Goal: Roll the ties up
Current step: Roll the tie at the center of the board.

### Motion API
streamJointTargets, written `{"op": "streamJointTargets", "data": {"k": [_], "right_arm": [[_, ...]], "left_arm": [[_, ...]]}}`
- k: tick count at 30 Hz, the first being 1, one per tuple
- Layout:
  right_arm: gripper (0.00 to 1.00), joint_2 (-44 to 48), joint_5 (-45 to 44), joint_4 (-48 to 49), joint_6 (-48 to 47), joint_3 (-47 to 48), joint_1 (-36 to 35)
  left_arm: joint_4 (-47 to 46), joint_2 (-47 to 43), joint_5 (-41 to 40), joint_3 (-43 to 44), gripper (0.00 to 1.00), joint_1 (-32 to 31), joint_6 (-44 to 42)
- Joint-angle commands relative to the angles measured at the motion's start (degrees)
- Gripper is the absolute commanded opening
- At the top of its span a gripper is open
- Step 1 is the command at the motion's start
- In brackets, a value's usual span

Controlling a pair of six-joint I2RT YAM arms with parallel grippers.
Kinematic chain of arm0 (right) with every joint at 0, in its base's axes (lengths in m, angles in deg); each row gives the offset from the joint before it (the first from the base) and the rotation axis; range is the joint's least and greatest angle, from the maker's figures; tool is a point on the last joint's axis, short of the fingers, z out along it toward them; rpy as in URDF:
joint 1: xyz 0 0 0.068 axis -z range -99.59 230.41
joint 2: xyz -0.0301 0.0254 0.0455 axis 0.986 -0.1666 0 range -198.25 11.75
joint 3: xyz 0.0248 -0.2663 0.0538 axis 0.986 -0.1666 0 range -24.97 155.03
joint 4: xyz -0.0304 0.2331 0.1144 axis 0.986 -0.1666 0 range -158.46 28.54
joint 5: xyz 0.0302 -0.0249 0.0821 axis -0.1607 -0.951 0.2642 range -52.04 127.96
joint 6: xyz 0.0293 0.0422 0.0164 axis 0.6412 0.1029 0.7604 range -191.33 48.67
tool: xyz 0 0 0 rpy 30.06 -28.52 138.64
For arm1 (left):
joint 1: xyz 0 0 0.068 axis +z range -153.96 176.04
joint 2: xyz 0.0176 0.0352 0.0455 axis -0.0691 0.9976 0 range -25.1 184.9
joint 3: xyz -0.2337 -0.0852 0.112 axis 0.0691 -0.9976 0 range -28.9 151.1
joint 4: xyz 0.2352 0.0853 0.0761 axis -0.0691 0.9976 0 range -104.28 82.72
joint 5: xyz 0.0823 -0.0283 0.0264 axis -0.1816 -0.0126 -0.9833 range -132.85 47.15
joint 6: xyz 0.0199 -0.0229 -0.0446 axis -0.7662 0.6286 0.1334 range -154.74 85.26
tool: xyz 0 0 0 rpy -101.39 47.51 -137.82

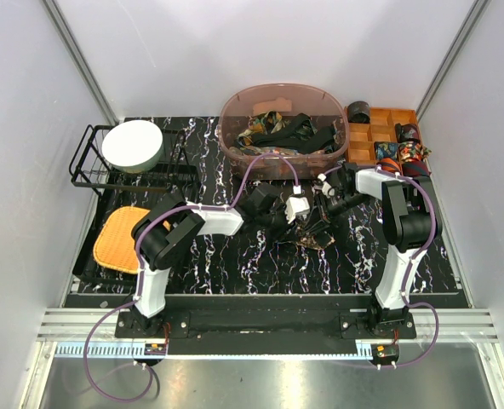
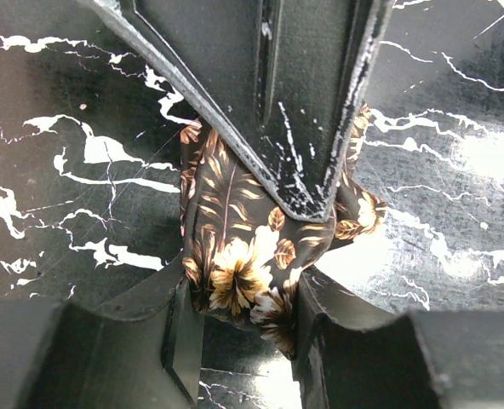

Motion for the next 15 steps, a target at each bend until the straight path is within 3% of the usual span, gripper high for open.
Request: {"op": "streamJointTargets", "data": {"k": [1, 4, 5, 9, 11, 13, 15], "right_arm": [[0.08, 1.3, -6.4, 0.6, 0.5, 1.7, 1.4], [0.09, 0.2, -9.2, 0.5, 0.8, 1.7, 1.5], [0.25, 0.1, -10.3, 0.4, 0.8, 1.7, 1.6], [0.41, 1.3, -8.8, 0.0, 0.8, 1.7, 2.3], [0.41, 2.0, -7.9, -0.5, 0.7, 1.9, 3.1], [0.33, 2.4, -7.3, -0.5, 0.6, 1.9, 3.4], [0.19, 2.3, -6.1, 0.0, 0.6, 1.7, 3.5]], "left_arm": [[10.7, 4.4, -2.2, -3.3, 0.06, -0.6, 0.3], [10.4, 4.1, -2.2, -3.5, 0.05, -0.4, 0.4], [10.5, 4.1, -2.3, -3.5, 0.05, -0.6, 0.4], [10.4, 4.1, -2.2, -4.0, 0.05, -0.5, 0.6], [10.3, 4.2, -2.3, -4.2, 0.05, -0.6, 0.5], [10.3, 4.1, -2.2, -4.3, 0.05, -0.5, 0.5], [10.2, 4.2, -2.1, -4.3, 0.05, -0.5, 0.5]]}}
